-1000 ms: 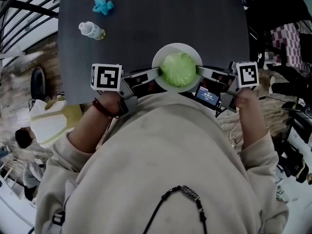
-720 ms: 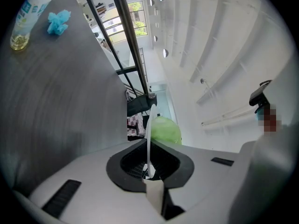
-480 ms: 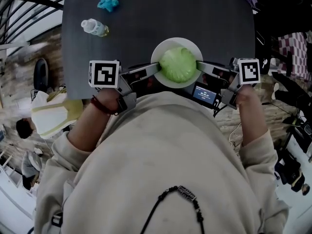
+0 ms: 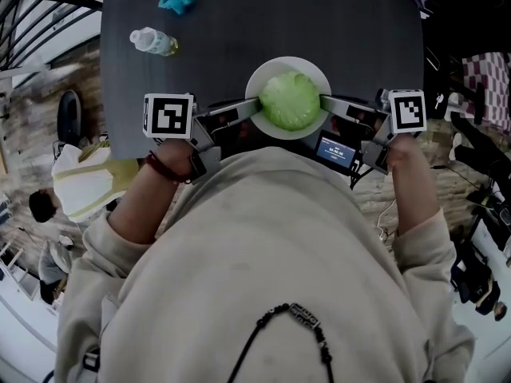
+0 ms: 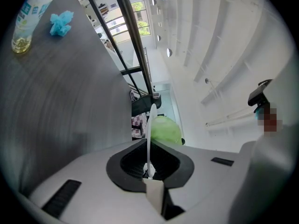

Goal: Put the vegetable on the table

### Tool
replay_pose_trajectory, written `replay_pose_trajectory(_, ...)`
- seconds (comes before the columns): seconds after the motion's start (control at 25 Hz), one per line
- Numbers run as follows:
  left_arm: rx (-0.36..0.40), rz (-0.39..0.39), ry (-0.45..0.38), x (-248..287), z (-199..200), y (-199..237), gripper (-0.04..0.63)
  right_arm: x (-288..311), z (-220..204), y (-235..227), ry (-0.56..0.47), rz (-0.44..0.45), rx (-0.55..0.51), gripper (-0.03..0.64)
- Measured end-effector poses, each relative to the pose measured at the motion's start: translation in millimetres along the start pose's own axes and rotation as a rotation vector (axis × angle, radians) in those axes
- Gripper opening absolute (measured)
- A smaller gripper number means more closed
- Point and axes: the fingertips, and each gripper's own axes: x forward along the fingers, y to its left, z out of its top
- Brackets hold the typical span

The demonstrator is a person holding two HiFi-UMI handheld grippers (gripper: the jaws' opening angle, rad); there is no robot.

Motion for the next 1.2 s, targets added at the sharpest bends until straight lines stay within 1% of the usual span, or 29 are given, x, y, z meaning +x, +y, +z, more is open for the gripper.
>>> replay_pose_trajectory(0.64,-0.021,0.025,-0.014,12,5,16,0.017,-2,7,-19,0.019,-0.014,-0.007,0.025)
replay_pose_trajectory(0.92,-0.013,0.034,-0.026,17,6,24,0.017,-3,8,-31,0.022,-0.020,0.002,0.025)
replay_pose_trajectory(1.04,-0.032,0.033,-0.042,19,6,27,0.017,-3,8,-35,0.025,-0.015,0.001,0.025)
replay_pose_trajectory(1.2,-0.029,0.031,-0.064,21,10,32,0.017,-3,12,-41,0.025,-0.014,-0.005,0.025)
